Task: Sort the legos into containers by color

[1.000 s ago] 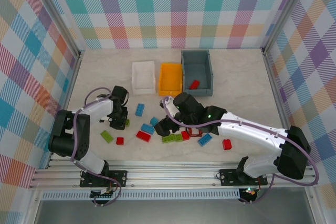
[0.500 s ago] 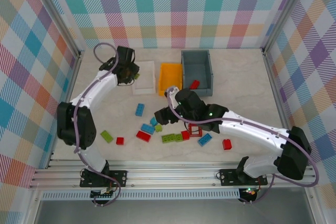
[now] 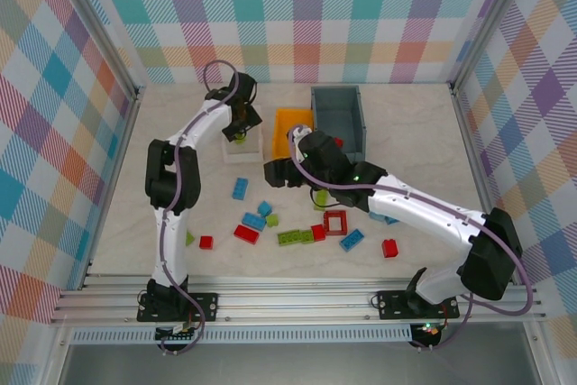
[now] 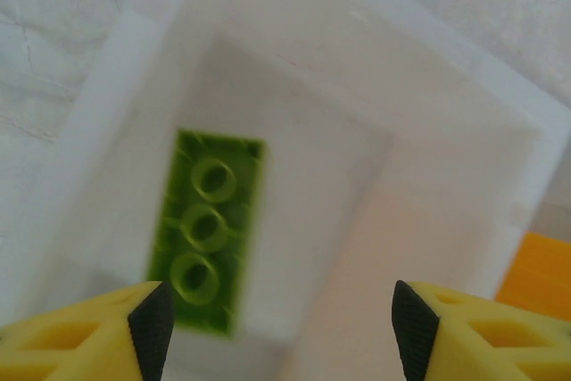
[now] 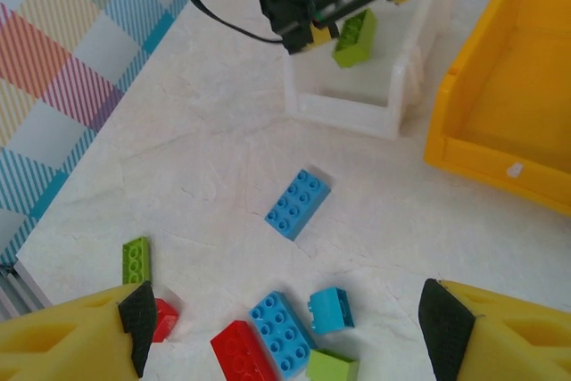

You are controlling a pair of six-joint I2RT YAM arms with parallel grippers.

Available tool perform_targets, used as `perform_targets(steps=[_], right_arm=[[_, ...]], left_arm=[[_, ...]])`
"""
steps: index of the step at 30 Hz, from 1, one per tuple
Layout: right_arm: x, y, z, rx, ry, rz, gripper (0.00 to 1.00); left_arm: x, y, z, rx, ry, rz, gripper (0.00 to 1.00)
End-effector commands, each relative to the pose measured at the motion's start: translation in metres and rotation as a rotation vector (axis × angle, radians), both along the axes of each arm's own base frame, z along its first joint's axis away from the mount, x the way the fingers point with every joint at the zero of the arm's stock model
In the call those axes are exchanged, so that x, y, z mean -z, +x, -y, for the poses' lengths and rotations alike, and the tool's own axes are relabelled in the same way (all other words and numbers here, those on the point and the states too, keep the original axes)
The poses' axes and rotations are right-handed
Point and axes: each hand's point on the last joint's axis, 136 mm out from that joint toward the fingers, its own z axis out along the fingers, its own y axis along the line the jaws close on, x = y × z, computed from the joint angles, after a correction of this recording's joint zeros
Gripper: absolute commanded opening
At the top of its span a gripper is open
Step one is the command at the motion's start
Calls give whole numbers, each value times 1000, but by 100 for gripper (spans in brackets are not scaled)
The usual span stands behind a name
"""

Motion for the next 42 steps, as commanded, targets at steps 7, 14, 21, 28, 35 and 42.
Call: perform_targets(steps=[7,14,21,28,35,42], right_arm=[[41,-13,76,209,-170,-88,77],[57,-31,125,297,-253,-139,74],[103,-62,166,365,-385,-384,68],[152,-64,169,279,-357,-544,55],[179,-53,159,232,-326,-608,48],[204,-51,169,290,-369,-678,37]], left_arm=[[-135,-43,16,68,-70,223,67],[-197,-142,21,153,-129,386,66],[-155,-258,59,382,-224,376,67],[-93,-324,98,518,-251,322,62],[-82,-342,120,597,-252,334,65],[-77,-350,134,638,-289,339,66]])
